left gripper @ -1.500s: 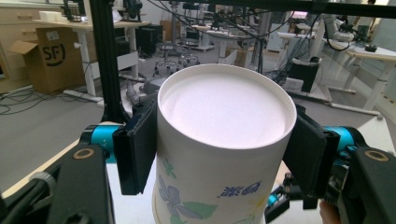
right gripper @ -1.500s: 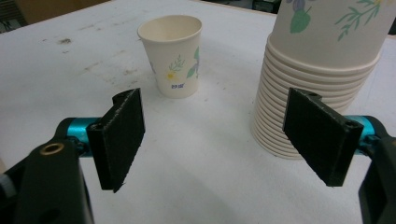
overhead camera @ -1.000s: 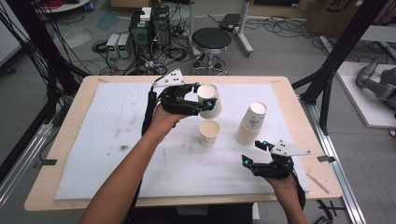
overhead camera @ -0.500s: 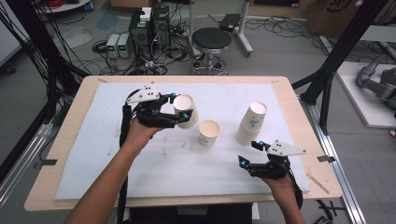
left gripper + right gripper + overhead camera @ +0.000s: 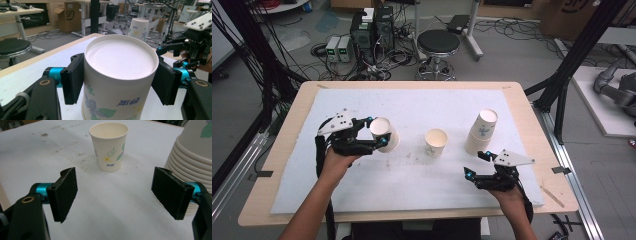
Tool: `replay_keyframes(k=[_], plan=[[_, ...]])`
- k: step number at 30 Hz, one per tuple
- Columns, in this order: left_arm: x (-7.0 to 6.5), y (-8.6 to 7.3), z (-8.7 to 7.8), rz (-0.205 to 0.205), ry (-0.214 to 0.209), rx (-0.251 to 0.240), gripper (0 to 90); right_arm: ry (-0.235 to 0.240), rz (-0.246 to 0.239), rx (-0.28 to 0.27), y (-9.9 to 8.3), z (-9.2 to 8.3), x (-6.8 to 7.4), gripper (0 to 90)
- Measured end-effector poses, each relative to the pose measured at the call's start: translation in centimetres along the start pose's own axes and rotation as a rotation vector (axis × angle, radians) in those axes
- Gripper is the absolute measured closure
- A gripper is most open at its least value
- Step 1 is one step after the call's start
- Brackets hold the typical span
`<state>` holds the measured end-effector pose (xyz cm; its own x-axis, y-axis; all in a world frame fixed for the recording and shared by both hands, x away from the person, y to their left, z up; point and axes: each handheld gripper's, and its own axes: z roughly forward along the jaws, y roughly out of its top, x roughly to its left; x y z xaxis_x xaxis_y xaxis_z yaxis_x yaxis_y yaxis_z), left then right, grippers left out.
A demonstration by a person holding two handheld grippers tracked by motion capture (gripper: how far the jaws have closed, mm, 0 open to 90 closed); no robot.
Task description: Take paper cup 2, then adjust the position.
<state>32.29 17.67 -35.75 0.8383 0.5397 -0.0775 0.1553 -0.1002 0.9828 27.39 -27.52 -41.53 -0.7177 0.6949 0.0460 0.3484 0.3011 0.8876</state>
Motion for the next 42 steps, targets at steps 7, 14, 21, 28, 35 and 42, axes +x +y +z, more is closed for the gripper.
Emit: replay_keyframes(k=[7,14,21,28,35,42], plan=[[0.1,-1.5,-1.6,-0.012,0.042,0.006,32.9,0.001,0.002,0.006,0.1,0.4,0.1,21.5],[0.5,-3.0,-3.2,-0.035,0.075,0.024,32.8,0.008,0.005,0.006,0.3,0.8,0.2,21.5],[0.4,-4.0,-4.0,-0.047,0.085,0.019,32.8,0.018,0.001,0.011,0.4,1.3,0.2,21.5],[-0.3,-3.9,-3.6,-0.039,0.067,0.018,32.8,0.025,-0.006,0.009,0.5,1.2,0.5,21.5],[-0.9,-4.2,-3.1,-0.044,0.052,0.030,32.7,0.054,-0.007,-0.005,0.7,1.2,0.8,21.4],[-1.1,-4.7,-3.0,-0.080,0.027,0.025,32.5,0.119,-0.011,-0.010,1.0,1.7,1.6,21.4]])
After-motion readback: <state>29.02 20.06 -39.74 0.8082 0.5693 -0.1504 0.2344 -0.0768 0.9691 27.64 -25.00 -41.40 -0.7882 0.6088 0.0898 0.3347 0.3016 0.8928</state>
